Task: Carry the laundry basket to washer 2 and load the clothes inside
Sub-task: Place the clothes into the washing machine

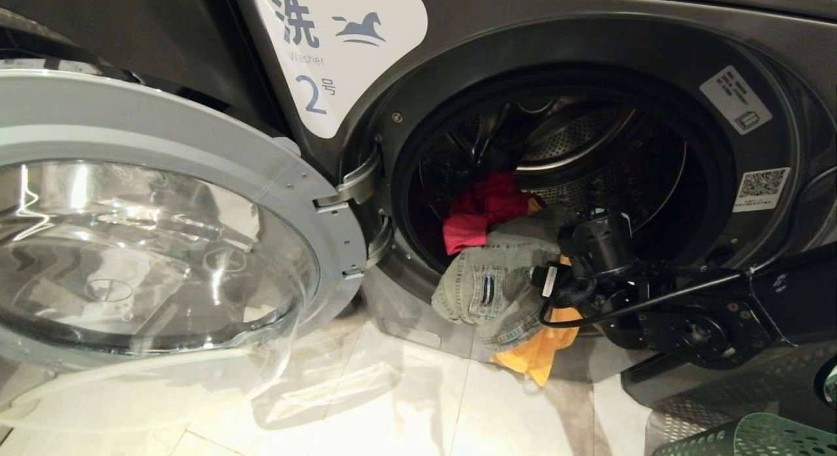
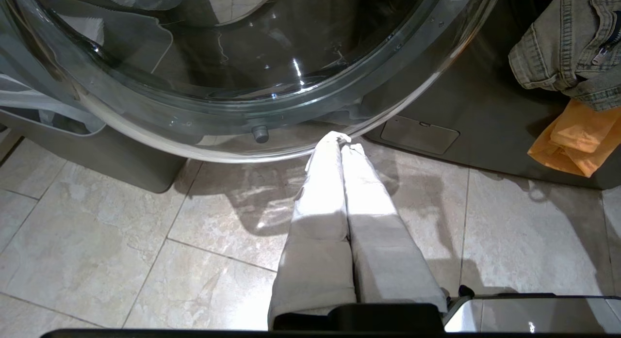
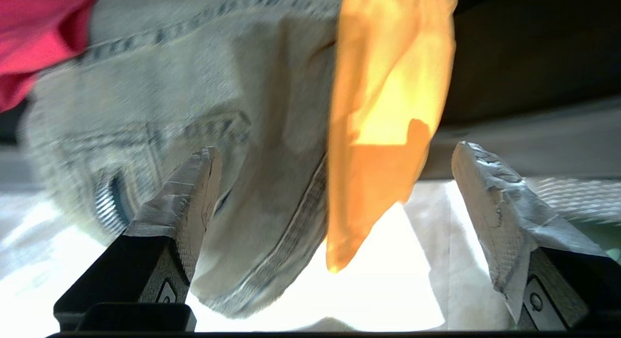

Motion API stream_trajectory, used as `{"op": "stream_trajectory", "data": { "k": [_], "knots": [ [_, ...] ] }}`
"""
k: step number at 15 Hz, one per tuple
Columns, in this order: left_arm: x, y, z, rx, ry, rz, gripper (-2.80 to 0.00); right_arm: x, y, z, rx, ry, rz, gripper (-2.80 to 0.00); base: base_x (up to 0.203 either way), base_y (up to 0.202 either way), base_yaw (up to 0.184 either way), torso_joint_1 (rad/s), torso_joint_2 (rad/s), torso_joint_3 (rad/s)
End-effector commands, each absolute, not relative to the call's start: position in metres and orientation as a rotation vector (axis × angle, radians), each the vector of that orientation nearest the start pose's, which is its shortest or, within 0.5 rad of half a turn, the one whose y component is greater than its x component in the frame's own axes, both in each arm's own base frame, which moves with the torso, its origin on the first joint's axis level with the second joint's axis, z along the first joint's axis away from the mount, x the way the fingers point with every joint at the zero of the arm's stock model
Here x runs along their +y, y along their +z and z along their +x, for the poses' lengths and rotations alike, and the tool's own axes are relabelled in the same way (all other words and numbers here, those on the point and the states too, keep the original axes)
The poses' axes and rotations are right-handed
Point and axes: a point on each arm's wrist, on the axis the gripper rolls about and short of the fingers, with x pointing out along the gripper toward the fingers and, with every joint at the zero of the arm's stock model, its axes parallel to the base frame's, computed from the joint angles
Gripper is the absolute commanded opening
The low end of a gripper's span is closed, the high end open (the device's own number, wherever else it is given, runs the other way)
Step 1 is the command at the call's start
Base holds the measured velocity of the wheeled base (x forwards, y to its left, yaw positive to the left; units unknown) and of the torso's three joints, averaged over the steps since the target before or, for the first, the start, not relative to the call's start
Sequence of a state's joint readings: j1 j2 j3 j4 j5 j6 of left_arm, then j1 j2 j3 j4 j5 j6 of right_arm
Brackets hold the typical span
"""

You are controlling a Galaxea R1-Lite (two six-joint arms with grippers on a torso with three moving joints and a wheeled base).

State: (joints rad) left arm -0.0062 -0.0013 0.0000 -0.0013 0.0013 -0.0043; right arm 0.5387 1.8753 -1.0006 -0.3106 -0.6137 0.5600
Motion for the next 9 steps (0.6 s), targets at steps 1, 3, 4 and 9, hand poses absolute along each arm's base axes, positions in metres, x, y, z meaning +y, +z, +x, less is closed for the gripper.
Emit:
{"op": "stream_trajectory", "data": {
  "k": [1,3,4,9],
  "knots": [
    [0.000,0.076,-0.023,-0.002,-0.005,-0.005,-2.80,0.160,0.154,0.298,0.432,-0.192,0.261,0.00,0.000,0.000,0.000,0.000,0.00,0.000],
    [0.000,0.076,-0.023,-0.002,-0.006,-0.005,-2.80,0.146,0.146,0.305,0.494,-0.193,0.270,0.00,0.000,0.000,0.000,0.000,0.00,0.000],
    [0.000,0.076,-0.023,-0.002,-0.005,-0.005,-2.80,0.143,0.143,0.308,0.522,-0.180,0.279,0.00,0.000,0.000,0.000,0.000,0.00,0.000],
    [0.000,0.076,-0.023,-0.002,-0.005,-0.005,-2.80,0.148,0.128,0.333,0.558,-0.164,0.306,0.00,0.000,0.000,0.000,0.000,0.00,0.000]
  ]
}}
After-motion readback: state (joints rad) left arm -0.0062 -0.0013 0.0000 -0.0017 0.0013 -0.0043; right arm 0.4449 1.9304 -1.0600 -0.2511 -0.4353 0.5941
